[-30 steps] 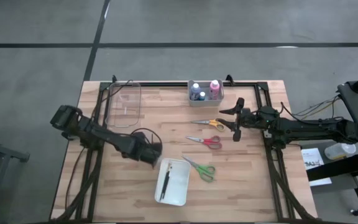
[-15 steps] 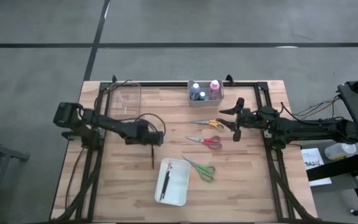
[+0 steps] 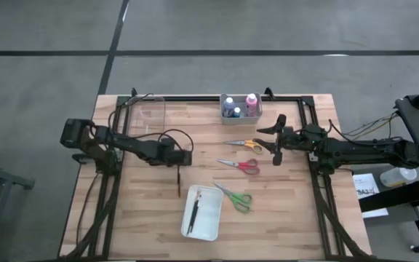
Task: Pick & Place Paint Supplies
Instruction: Put the gold paint brush into the white bin
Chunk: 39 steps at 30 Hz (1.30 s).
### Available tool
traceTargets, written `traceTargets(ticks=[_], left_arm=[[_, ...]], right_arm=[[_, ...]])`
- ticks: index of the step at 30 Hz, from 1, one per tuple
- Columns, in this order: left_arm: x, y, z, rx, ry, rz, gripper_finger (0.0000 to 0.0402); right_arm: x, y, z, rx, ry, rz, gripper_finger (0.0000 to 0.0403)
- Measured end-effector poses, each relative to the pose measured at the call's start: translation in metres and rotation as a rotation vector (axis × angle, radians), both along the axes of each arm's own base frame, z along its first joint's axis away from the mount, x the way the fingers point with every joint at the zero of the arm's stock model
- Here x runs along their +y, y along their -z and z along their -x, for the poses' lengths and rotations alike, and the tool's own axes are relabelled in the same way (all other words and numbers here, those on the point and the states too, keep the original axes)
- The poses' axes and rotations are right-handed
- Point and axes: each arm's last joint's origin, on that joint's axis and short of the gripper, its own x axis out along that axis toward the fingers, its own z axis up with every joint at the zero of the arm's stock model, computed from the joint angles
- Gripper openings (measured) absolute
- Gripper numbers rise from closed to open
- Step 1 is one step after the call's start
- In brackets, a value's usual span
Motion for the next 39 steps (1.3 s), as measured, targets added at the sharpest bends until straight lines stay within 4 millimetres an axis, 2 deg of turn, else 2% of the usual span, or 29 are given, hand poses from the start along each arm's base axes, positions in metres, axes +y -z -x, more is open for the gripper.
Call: traceTargets(ticks=[11, 20, 25, 39], left_arm=[[-0.004, -0.011, -0.007, 0.067, 0.089, 0.039, 0.017], [-0.005, -0.004, -0.01, 0.138, 0.093, 0.062, 0.0116], [-0.007, -0.005, -0.012, 0.165, 0.095, 0.091, 0.011], [-0.031, -0.007, 0.0, 0.276, 0.109, 0.173, 0.0109]], right_arm=[[0.0, 0.0, 0.0, 0.0, -0.001, 0.0, 0.0193], [0.0, 0.0, 0.0, 0.0, -0.001, 0.0, 0.0193], [0.0, 0.0, 0.0, 0.0, -0.001, 0.0, 0.0193], [0.0, 0.0, 0.0, 0.0, -0.001, 0.0, 0.0193]])
